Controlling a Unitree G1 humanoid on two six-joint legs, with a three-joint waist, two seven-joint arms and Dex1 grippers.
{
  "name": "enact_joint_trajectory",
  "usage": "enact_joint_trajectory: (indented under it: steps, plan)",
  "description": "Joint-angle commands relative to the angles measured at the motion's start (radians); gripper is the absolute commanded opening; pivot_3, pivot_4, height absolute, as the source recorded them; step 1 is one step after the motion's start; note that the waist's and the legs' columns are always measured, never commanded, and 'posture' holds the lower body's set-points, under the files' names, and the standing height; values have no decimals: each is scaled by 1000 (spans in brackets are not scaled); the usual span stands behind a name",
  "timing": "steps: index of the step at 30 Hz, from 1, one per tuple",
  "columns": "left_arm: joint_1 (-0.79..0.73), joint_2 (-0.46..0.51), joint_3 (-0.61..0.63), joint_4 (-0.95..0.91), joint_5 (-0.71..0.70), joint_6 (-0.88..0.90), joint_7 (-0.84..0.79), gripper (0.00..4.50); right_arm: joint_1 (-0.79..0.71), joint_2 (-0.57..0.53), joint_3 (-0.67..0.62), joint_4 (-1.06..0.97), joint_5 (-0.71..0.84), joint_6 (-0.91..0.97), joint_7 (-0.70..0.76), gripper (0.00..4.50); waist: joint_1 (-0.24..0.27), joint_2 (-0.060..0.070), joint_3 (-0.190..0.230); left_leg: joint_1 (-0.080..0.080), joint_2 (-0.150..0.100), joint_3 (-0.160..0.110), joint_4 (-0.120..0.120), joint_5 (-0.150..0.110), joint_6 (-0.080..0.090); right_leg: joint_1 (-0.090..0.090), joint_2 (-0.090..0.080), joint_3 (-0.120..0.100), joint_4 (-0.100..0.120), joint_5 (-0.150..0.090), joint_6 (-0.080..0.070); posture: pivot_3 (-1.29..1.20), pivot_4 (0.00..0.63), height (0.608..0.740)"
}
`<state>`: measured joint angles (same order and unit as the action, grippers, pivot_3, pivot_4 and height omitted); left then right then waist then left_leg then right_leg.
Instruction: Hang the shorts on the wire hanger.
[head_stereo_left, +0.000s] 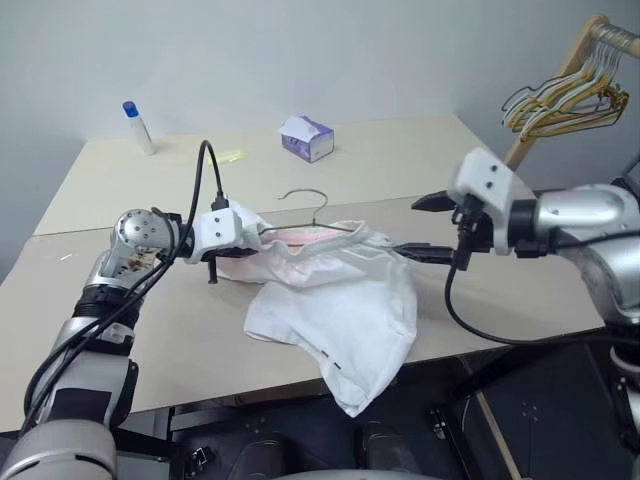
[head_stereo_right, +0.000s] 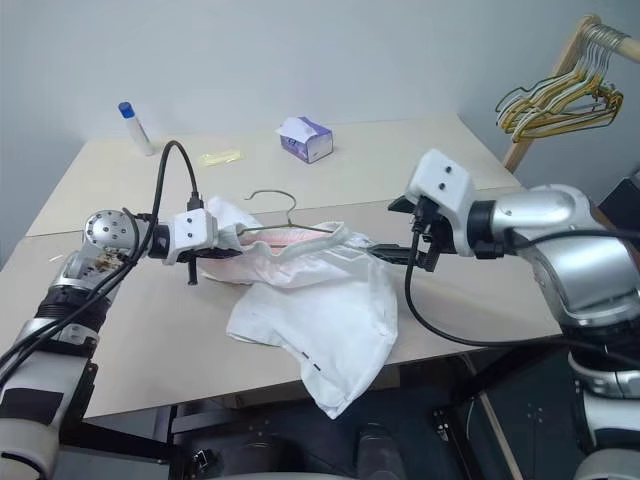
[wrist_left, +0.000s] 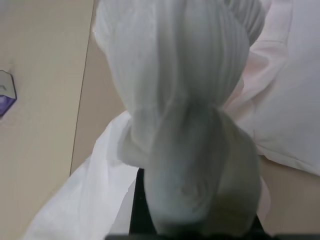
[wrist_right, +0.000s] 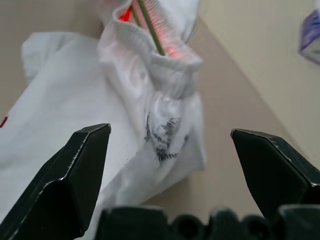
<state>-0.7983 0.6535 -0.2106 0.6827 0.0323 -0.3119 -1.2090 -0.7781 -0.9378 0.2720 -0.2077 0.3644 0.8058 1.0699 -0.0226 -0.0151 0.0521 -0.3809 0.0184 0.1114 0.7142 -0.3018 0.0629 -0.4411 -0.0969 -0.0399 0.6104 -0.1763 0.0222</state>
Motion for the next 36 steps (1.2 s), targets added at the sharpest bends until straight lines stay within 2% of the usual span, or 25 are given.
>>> enact_joint_trajectory:
  steps: [1, 4, 7, 13, 22, 27, 34, 35, 36]
  plan:
    - [-36, -34, 22, -41, -26, -9, 19, 0, -104, 45, 142, 107, -122, 2, 39, 4483, -1, 0, 0, -1, 0, 0, 1, 0, 0, -1, 0, 0, 0, 0, 0, -15, 0, 740]
    - [-21, -45, 25, -79, -32, 1, 6, 0, -156, 115, 195, 204, -183, -17, 34, 4483, -2, 0, 0, -4, -1, 2, 2, 1, -1, -3, 0, 0, 1, 0, 0, -3, 0, 740]
    - [-2, -40, 31, -113, -38, 12, -1, 0, -182, 152, 207, 252, -214, -25, 45, 3925, -1, 0, 0, -7, -1, 2, 1, 5, -8, -5, 1, 0, 2, 0, 0, 3, 0, 740]
    - [24, -16, 41, -149, -48, 20, -8, 0, -170, 156, 203, 259, -250, -46, 74, 1929, 2, 0, -1, -10, -1, 2, 1, 5, -9, -8, 0, -1, 3, 1, 1, 6, 0, 740]
    - [10, -18, 33, -139, -48, 17, -17, 0, -142, 138, 154, 195, -232, -40, 109, 1866, 5, 0, -1, -10, -1, 2, 2, 5, -9, -9, 0, -1, 3, 1, 2, -1, 0, 740]
    - [0, -31, 25, -126, -45, 17, -25, 0, -101, 142, 112, 132, -243, -61, 71, 1866, 4, 0, -1, -10, -1, 2, 2, 5, -9, -9, 0, -1, 3, 1, 1, -22, 0, 740]
    - [-18, -45, 16, -97, -34, 8, -33, 0, -83, 118, 81, 62, -231, -14, 65, 4273, -1, 0, -1, -10, -1, 3, 2, 6, -9, -9, 0, -1, 3, 1, 1, -34, 0, 740]
    - [-18, -45, 16, -95, -33, 7, -34, 0, -84, 113, 77, 50, -225, -3, 71, 4486, -2, 0, -1, -10, -1, 3, 2, 6, -9, -9, 0, -1, 3, 1, 1, -42, 0, 740]
    - [-19, -46, 17, -94, -33, 6, -34, 0, -84, 110, 75, 43, -220, 5, 74, 4486, -2, 0, -1, -10, -1, 3, 2, 6, -9, -9, 0, -1, 3, 1, 1, -42, 0, 740]
